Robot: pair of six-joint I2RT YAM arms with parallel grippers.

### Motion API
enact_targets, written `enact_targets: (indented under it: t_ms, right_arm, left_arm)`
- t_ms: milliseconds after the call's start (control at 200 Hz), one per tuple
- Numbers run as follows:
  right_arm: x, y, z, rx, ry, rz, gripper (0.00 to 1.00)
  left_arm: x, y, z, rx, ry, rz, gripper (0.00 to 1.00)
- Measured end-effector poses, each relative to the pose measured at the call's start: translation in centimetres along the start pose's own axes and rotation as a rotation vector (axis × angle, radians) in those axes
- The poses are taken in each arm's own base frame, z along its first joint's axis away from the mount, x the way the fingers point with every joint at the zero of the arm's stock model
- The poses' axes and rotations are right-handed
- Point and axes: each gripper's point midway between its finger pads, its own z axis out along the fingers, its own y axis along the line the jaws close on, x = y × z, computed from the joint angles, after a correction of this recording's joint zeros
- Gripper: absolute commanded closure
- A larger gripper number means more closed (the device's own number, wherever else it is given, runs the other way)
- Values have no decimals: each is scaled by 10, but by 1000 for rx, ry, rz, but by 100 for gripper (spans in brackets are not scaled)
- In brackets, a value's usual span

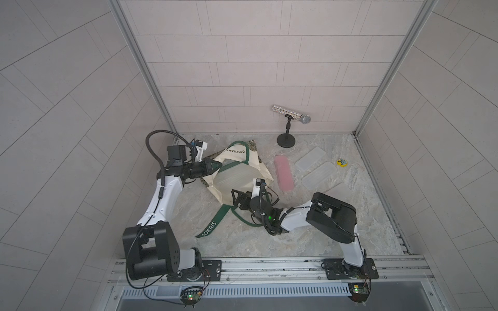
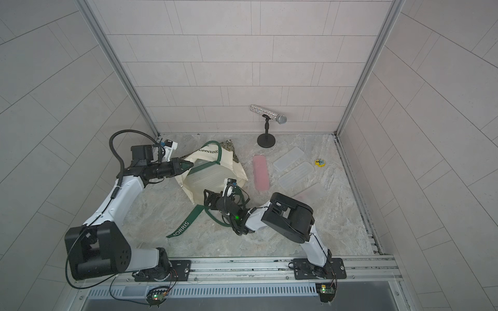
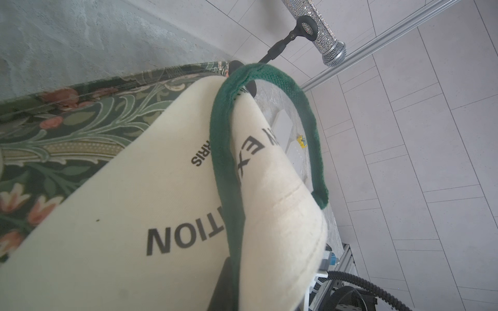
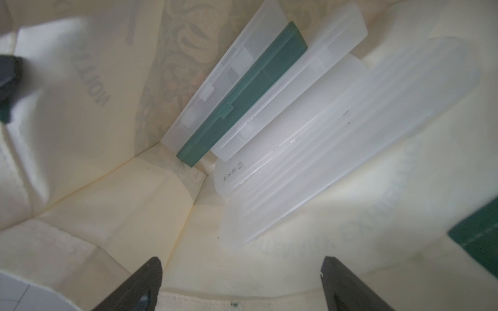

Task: Take out the pencil case from the canvas bag
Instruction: Pick up the pencil case from the canvas bag.

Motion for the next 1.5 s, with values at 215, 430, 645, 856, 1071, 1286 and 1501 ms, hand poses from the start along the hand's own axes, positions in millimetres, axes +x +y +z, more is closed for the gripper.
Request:
enact_targets:
  t_ms: [215,430,645,856,1071,1286,1501]
  right_arm:
    - [9,-9,13,42,23,56,6]
    - [5,-6,20,46,28,109,8]
    - [7,-21,34,77,62,169,11]
    - [8,-24,42,95,93,208,12]
    - [8,-20,52,99,103,240,16]
    - [6,-24,59,121,92,299,21]
    - [-3,-30,69,121,65,357,25]
  left_arm:
    - [1,-2,0,12,3,-3,100]
    - [2,-3,1,25,6,-6,100]
    - [2,-5,1,41,6,-11,100]
    - [3,-6,1,50,8,-15,100]
    - [4,-7,1,56,11,-19,100]
    - [4,-7,1,57,11,-21,100]
    - [4,-7,1,59,10,-21,100]
